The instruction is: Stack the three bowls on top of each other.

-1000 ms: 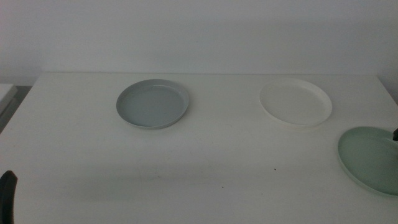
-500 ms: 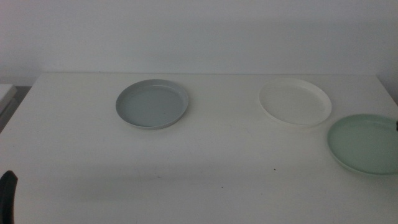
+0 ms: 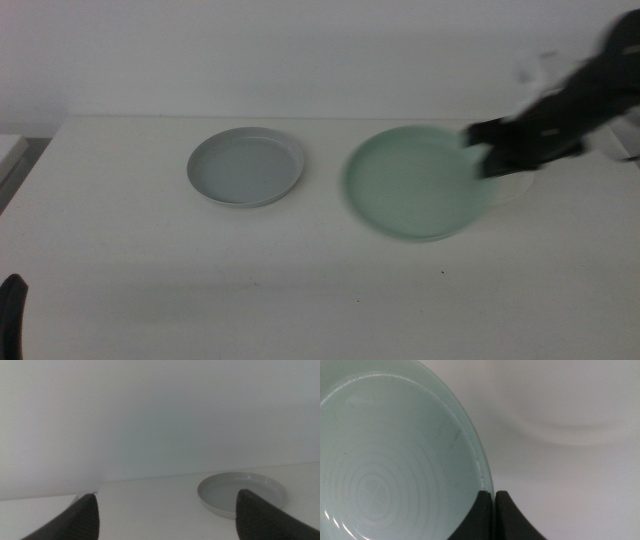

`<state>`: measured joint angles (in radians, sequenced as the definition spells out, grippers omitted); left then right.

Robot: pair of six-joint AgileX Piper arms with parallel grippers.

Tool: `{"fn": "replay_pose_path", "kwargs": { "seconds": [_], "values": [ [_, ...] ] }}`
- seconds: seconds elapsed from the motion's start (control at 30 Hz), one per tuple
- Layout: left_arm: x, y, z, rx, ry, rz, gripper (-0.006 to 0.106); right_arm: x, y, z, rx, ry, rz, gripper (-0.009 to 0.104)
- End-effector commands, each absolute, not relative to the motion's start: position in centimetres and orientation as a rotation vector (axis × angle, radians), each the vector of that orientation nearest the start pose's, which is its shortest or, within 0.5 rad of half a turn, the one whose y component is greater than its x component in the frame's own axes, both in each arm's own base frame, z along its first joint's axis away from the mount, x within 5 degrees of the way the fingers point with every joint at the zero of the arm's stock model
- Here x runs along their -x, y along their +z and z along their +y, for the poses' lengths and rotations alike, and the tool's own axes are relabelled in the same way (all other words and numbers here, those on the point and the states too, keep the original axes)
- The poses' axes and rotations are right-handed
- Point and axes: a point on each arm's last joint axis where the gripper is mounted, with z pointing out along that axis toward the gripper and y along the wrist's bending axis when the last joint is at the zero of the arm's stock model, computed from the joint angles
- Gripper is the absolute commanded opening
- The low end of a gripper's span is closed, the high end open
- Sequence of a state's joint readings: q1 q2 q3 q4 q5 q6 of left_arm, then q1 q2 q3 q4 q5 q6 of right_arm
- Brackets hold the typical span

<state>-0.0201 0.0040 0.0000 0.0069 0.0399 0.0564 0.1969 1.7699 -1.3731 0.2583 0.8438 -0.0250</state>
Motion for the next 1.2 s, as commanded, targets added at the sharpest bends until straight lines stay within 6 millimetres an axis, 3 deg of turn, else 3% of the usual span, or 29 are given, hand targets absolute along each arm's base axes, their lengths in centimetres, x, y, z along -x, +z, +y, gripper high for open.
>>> {"fn": "replay_pose_path", "kwargs": {
  "seconds": [0.0, 0.13, 0.23, 0.37, 0.67, 0.77, 0.87, 1.0, 1.07, 1.17],
  "values": [
    [-5.6, 21.1, -0.1, -0.058, 0.028, 1.512, 0.094, -37.5, 24.0, 12.1, 0.163, 0.434, 2.739, -0.003],
    [-5.6, 21.1, -0.1, -0.058, 0.028, 1.512, 0.094, -38.4, 20.9, 16.3, 0.241, 0.484, 2.764, -0.003],
    [-5.6, 21.1, -0.1, -0.058, 0.028, 1.512, 0.094, -38.8, 19.0, 17.8, 0.273, 0.48, 2.779, -0.003],
    [-5.6, 21.1, -0.1, -0.056, 0.026, 1.512, 0.094, -39.4, 16.2, 18.0, 0.245, 0.459, 2.819, -0.003],
    [-5.6, 21.1, -0.1, -0.058, 0.028, 1.512, 0.094, -39.8, 15.8, 17.1, 0.244, 0.4, 2.823, -0.001],
    [-5.6, 21.1, -0.1, -0.058, 0.028, 1.512, 0.094, -39.7, 15.8, 17.1, 0.247, 0.4, 2.833, 0.008],
    [-5.6, 21.1, -0.1, -0.058, 0.028, 1.512, 0.094, -39.6, 15.8, 17.1, 0.249, 0.4, 2.843, 0.032],
    [-5.6, 21.1, -0.1, -0.058, 0.028, 1.512, 0.094, -39.9, 17.6, 16.8, 0.306, 0.394, 2.792, 0.064],
    [-5.6, 21.1, -0.1, -0.058, 0.028, 1.512, 0.094, -40.5, 20.1, 16.0, 0.313, 0.367, 2.722, 0.07],
    [-5.6, 21.1, -0.1, -0.058, 0.028, 1.512, 0.094, -41.6, 25.8, 13.4, 0.223, 0.336, 2.604, 0.07]
  ]
}}
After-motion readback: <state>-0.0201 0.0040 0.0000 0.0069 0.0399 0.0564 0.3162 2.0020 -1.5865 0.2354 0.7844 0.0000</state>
